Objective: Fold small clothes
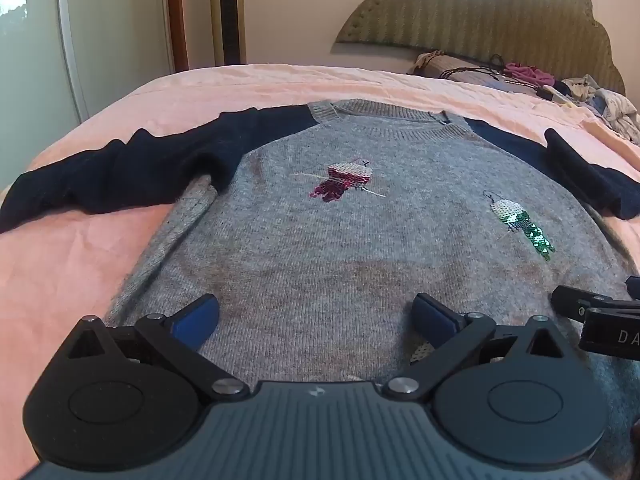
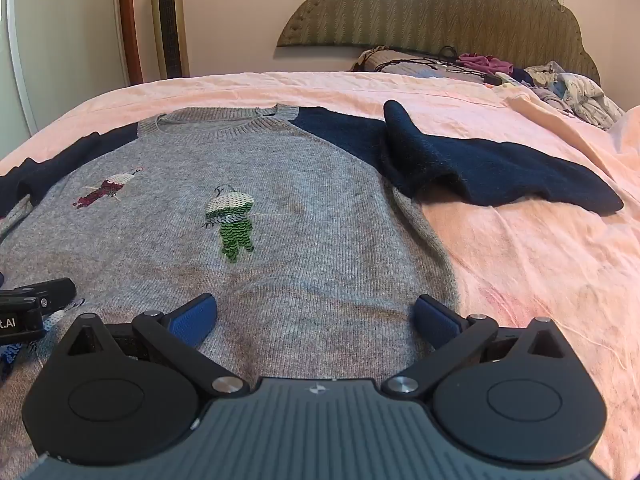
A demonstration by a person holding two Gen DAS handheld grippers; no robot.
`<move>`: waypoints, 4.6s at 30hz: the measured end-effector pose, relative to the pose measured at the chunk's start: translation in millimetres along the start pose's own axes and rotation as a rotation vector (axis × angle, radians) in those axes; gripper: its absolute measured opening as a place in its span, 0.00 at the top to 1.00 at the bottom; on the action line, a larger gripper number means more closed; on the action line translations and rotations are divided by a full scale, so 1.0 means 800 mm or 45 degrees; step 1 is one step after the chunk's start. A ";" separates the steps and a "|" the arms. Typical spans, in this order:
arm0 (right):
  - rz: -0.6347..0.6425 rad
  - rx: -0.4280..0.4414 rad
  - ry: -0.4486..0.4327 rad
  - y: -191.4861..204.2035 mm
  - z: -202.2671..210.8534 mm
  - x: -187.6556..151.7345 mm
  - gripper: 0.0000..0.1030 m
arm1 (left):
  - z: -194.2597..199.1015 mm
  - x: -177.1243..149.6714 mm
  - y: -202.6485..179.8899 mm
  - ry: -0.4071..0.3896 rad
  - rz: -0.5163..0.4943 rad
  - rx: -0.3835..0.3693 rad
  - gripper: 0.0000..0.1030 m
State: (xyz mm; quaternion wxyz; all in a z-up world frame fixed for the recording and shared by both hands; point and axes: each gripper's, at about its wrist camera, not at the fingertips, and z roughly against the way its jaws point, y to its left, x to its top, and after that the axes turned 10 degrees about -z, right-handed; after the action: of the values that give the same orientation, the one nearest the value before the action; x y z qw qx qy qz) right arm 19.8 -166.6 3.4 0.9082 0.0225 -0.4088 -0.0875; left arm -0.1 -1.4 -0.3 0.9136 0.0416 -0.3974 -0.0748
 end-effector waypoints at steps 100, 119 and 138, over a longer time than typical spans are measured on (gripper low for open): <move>-0.021 0.019 0.001 -0.001 0.000 0.000 0.00 | 0.000 0.000 0.001 -0.008 0.010 -0.002 0.00; -0.250 0.148 -0.243 -0.112 0.040 0.056 0.00 | 0.000 0.000 0.000 -0.009 0.010 -0.002 0.00; -1.190 0.107 -0.175 -0.398 -0.089 0.141 0.32 | 0.001 0.000 0.000 -0.009 0.010 -0.002 0.00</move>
State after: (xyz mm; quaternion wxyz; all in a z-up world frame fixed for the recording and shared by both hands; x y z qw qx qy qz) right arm 101.3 -502.0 3.4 0.7406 0.2349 -0.4170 -0.4716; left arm -0.5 -1.0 -0.1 0.9125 0.0392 -0.4008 -0.0717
